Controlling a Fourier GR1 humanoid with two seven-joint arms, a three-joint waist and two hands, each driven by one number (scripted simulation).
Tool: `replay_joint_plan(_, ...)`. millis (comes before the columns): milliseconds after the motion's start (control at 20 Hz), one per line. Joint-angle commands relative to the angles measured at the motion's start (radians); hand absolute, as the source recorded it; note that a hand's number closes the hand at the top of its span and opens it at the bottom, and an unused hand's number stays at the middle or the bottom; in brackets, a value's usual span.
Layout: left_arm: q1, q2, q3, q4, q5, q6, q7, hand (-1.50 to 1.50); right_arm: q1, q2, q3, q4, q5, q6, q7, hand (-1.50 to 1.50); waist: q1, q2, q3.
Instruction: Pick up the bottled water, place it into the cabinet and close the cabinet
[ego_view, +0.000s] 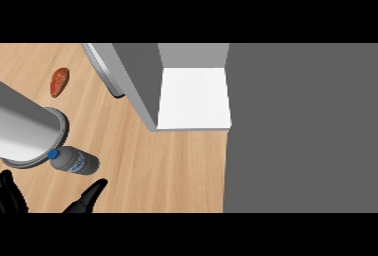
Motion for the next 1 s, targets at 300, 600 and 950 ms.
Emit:
replay_joint_plan(300, 0.026, -0.006, 0.152, 0.22, 0.335, -0.089, -0.258, -1.5, 0.163, -0.002, 0.01, -0.207, -0.06, 0.041, -0.007, -1.5, 0.004, -0.002, -0.002)
replay_joint_plan(600, -0.02, -0.006, 0.267, 0.426, 0.509, -0.207, -0.431, -1.5, 0.221, -0.017, -0.032, -0.222, -0.08, 0.053, -0.032, -1.5, 0.003, 0.002, -0.002)
replay_joint_plan(950, -0.138, -0.006, 0.407, 0.697, 0.655, -0.353, -0.612, -1.5, 0.29, -0.011, 0.006, -0.216, -0.048, 0.097, -0.1, -1.5, -0.003, 0.004, -0.001)
